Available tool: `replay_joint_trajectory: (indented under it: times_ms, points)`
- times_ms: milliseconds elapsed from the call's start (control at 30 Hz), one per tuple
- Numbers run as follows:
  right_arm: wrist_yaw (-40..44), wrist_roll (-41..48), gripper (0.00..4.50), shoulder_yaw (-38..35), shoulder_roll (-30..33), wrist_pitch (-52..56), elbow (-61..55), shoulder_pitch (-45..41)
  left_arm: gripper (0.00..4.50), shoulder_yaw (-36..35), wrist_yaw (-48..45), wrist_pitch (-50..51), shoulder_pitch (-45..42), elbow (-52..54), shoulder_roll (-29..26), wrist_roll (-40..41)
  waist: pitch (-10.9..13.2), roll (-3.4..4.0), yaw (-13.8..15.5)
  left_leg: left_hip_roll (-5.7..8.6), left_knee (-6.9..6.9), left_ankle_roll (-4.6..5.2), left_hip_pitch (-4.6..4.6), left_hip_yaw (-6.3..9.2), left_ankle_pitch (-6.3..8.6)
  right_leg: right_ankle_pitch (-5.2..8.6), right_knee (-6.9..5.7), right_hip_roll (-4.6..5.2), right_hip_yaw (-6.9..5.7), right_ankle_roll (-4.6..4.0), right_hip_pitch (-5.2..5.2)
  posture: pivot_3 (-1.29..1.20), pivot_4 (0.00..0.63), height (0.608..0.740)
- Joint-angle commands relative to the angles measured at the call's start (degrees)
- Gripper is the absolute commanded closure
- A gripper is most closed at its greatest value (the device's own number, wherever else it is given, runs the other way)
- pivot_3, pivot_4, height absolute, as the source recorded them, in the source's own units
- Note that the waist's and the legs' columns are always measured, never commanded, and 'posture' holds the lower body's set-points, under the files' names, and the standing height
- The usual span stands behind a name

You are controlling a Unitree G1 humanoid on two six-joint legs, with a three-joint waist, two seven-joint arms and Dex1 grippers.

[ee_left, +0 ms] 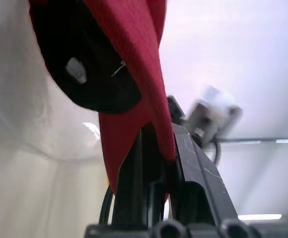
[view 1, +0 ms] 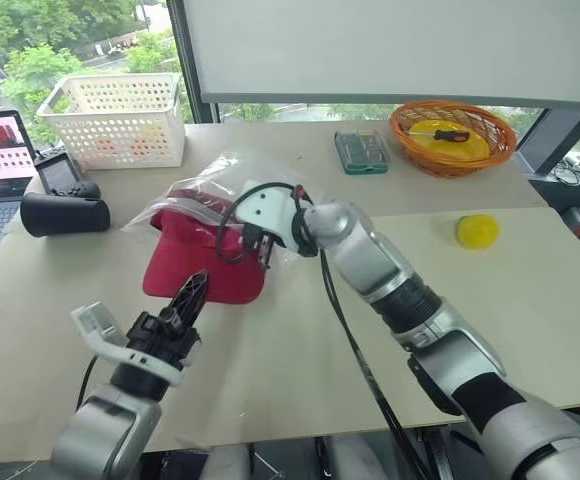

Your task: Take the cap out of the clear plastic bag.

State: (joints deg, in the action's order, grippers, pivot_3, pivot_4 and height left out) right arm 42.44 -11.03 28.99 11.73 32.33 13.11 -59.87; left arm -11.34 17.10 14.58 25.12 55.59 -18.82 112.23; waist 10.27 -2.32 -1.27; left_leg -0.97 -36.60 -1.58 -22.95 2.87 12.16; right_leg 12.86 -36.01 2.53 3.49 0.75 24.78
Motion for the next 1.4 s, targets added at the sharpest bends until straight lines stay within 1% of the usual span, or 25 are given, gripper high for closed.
replay_joint_trajectory:
  times_ms: [33, 133, 200, 300, 400, 500, 633, 700, 933, 967, 1033, 1067, 1133, 1200, 1267, 1333, 1400]
  points:
    - [-0.5, -0.79, 4.5, -0.72, 0.07, -2.09, 1.51, -0.16, 4.4, -6.33, -19.2, -0.03, 11.05, 2.08, -5.89, 0.77, 0.01, 0.01, -0.51, -0.03, 0.0, 0.0, -0.01, -0.04, 0.0, 0.01, -0.03, -0.02, 0.01, -0.01, 0.06, 0.0, 0.15, 0.736]
    - [-0.44, -0.91, 4.5, -0.75, -0.03, -2.76, 2.29, -0.17, 4.4, -11.2, -32.72, 3.45, 20.17, -0.11, -11.14, 0.77, 0.04, 0.05, -1.14, -0.06, 0.01, 0.01, -0.21, -0.04, 0.01, 0.03, -0.07, -0.05, 0.01, 0.03, 0.27, 0.0, 0.15, 0.736]
    - [-0.37, -0.92, 4.5, -0.76, -0.1, -3.09, 2.68, -0.17, 4.4, -13.75, -39.7, 5.88, 25.67, -0.57, -14.63, 0.77, 0.07, 0.08, -1.29, -0.09, 0.01, 0.02, -0.3, -0.04, 0.01, 0.05, -0.14, -0.07, -0.02, 0.07, 0.39, 0.0, 0.15, 0.736]
    - [-0.45, -1.06, 4.5, -0.8, -0.1, -3.85, 3.74, -0.19, 4.4, -18.43, -49.56, 10.81, 35.2, -0.78, -17.69, 0.77, 0.14, 0.15, -1.41, -0.14, 0.01, 0.03, -0.3, -0.03, 0.01, 0.45, -0.16, -0.1, -0.04, 0.16, 0.44, 0.0, 0.15, 0.736]
    - [-0.7, -1.13, 4.5, -1.03, -0.35, -5.02, 5.84, -0.54, 4.4, -24.03, -55.06, 18.41, 42.91, 1.19, -18.82, 0.75, 0.17, 0.17, -1.6, -0.3, 0.01, 0.07, -0.31, -0.03, 0.04, 0.53, -0.21, -0.23, -0.11, 0.07, 0.46, 0.0, 0.15, 0.736]
    - [-0.7, -1.31, 4.5, -1.25, -0.46, -6.08, 7.23, -0.76, 4.4, -25.72, -56.55, 20.68, 45.81, 0.82, -18.55, 0.06, 0.31, 0.39, -1.66, -0.37, 0.01, 0.1, -0.3, -0.03, 0.06, 0.57, -0.22, -0.3, -0.13, -0.02, 0.47, 0.0, 0.15, 0.736]
    - [-0.63, -1.52, 4.5, -1.5, -0.76, -6.9, 8.26, -0.92, 4.4, -26.2, -57.6, 22.73, 47.3, -1.41, -17.07, -0.92, 0.34, 0.44, -2.02, -0.37, 0.01, 0.1, -0.28, -0.05, 0.06, 0.57, -0.21, -0.31, -0.12, -0.03, 0.45, 0.0, 0.15, 0.736]
    - [-0.58, -1.61, 4.5, -1.46, -1.1, -7.06, 8.48, -1.0, 4.4, -25.75, -58.25, 23.9, 47.93, -3.12, -16.26, -2.83, 0.34, 0.44, -2.29, -0.37, 0.01, 0.1, -0.29, -0.06, 0.06, 0.57, -0.2, -0.31, -0.1, -0.03, 0.46, 0.0, 0.15, 0.736]
    - [-0.48, -1.87, 4.5, -1.57, -1.59, -7.63, 9.52, -1.37, 4.4, -22.89, -62.36, 27.17, 49.16, -4.92, -13.95, -13.47, 0.34, 0.44, -2.77, -0.36, 0.01, 0.1, -0.29, -0.08, 0.07, 0.54, -0.22, -0.31, -0.09, 0.02, 0.46, 0.0, 0.15, 0.736]
    - [-0.44, -1.87, 4.5, -1.54, -1.68, -7.67, 9.56, -1.38, 4.4, -22.51, -63.41, 27.69, 49.39, -5.01, -14.12, -15.19, 0.34, 0.44, -2.77, -0.36, 0.01, 0.1, -0.28, -0.07, 0.07, 0.54, -0.22, -0.31, -0.09, 0.01, 0.46, 0.0, 0.15, 0.736]
    - [-0.38, -1.97, 4.5, -1.42, -1.8, -7.84, 9.7, -1.38, 4.4, -21.62, -65.73, 28.33, 49.99, -4.04, -14.56, -21.27, 0.34, 0.44, -2.79, -0.36, 0.01, 0.1, -0.27, -0.07, 0.07, 0.54, -0.24, -0.31, -0.09, 0.0, 0.46, 0.0, 0.15, 0.736]
    - [-0.37, -2.05, 4.5, -1.36, -1.84, -7.94, 9.78, -1.39, 4.4, -21.93, -66.68, 28.24, 50.12, -3.93, -14.51, -22.13, 0.34, 0.43, -2.82, -0.36, 0.01, 0.1, -0.26, -0.08, 0.07, 0.54, -0.25, -0.31, -0.09, -0.01, 0.46, 0.0, 0.15, 0.736]
    - [-0.31, -2.09, 4.5, -1.34, -1.92, -8.02, 9.85, -1.37, 4.4, -23.39, -67.63, 27.46, 49.87, -4.72, -14.13, -20.61, 0.34, 0.43, -2.81, -0.36, 0.01, 0.1, -0.26, -0.09, 0.07, 0.55, -0.26, -0.31, -0.08, -0.02, 0.46, 0.0, 0.15, 0.736]
    - [-0.18, -2.15, 4.5, -1.4, -2.01, -8.13, 9.84, -1.34, 4.4, -26.89, -66.83, 25.82, 48.08, -7.81, -14.15, -16.86, 0.34, 0.43, -2.79, -0.37, 0.0, 0.1, -0.25, -0.08, 0.07, 0.55, -0.28, -0.31, -0.09, -0.02, 0.46, 0.0, 0.15, 0.736]
    - [-0.16, -2.27, 4.5, -1.34, -2.14, -8.3, 9.94, -1.29, 4.4, -32.99, -65.98, 23.61, 44.39, -14.01, -14.68, -12.3, 0.36, 0.48, -2.75, -0.38, 0.0, 0.11, -0.22, -0.08, 0.07, 0.54, -0.35, -0.31, -0.09, 0.0, 0.47, 0.0, 0.15, 0.736]
    - [-0.15, -2.29, 4.5, -1.34, -2.25, -8.4, 10.02, -1.22, 4.4, -40.23, -63.34, 20.72, 39.15, -19.4, -16.18, -4.51, 0.35, 0.45, -2.72, -0.39, -0.04, 0.11, -0.19, -0.06, 0.07, 0.54, -0.68, -0.33, -0.12, 0.03, 0.54, 0.0, 0.15, 0.736]
    - [-0.12, -2.29, 4.5, -1.41, -2.32, -8.43, 10.04, -1.23, 4.4, -44.94, -60.59, 19.36, 33.37, -21.59, -16.04, 0.12, 0.35, 0.45, -2.66, -0.55, -0.11, 0.11, -0.15, -0.01, 0.06, 0.53, -0.86, -0.48, -0.19, 0.03, 0.57, 0.0, 0.15, 0.736]
